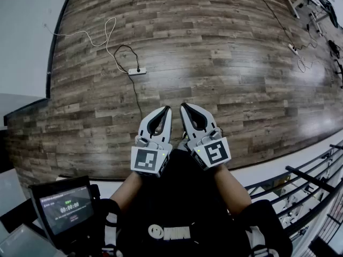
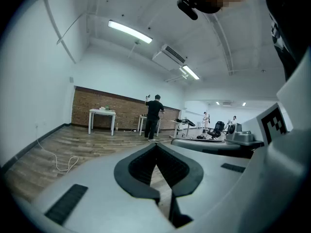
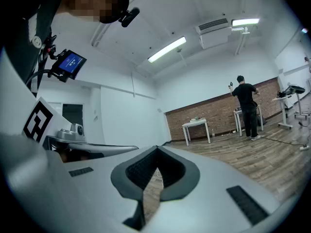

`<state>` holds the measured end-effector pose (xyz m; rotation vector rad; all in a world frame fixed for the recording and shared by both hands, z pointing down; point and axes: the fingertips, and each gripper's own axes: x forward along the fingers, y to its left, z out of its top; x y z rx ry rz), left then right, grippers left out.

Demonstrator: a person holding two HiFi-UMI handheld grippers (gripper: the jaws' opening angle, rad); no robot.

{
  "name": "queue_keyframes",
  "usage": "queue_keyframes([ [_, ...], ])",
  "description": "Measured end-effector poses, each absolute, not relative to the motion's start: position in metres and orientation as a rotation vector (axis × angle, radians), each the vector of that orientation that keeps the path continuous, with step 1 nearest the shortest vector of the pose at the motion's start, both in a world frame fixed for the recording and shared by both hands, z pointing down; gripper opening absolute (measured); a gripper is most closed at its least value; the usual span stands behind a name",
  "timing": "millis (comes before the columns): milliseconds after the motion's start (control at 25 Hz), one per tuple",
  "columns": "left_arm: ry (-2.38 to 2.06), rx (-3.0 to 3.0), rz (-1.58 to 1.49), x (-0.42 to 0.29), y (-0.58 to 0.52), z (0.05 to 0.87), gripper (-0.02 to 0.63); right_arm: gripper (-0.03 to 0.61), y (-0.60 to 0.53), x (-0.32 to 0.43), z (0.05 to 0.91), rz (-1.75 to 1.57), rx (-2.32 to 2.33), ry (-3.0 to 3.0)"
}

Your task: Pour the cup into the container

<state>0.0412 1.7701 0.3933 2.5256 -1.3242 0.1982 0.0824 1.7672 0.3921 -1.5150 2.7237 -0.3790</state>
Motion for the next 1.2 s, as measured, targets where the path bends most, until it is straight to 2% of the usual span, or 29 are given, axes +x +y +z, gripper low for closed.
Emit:
queue_keyframes([
  [360, -1.287, 2.607, 0.169, 0.048, 1.778, 0.396, 0.002, 0.003, 1.775, 0.08, 0.399, -0.408, -1.51, 2.746],
  [600, -1.287, 2.597, 0.159, 0.047, 1.78, 0.397, 0.001, 0.003, 1.779, 0.071, 0.395, -0.27, -1.455, 2.778],
  [920, -1.294, 2.592, 0.175, 0.043, 1.78, 0.399, 0.0, 0.003, 1.779, 0.077, 0.401, -0.43, -1.526, 2.714],
  [1200, -1.297, 2.564, 0.158, 0.022, 1.773, 0.397, 0.002, 0.003, 1.773, 0.061, 0.404, -0.443, -1.558, 2.719],
])
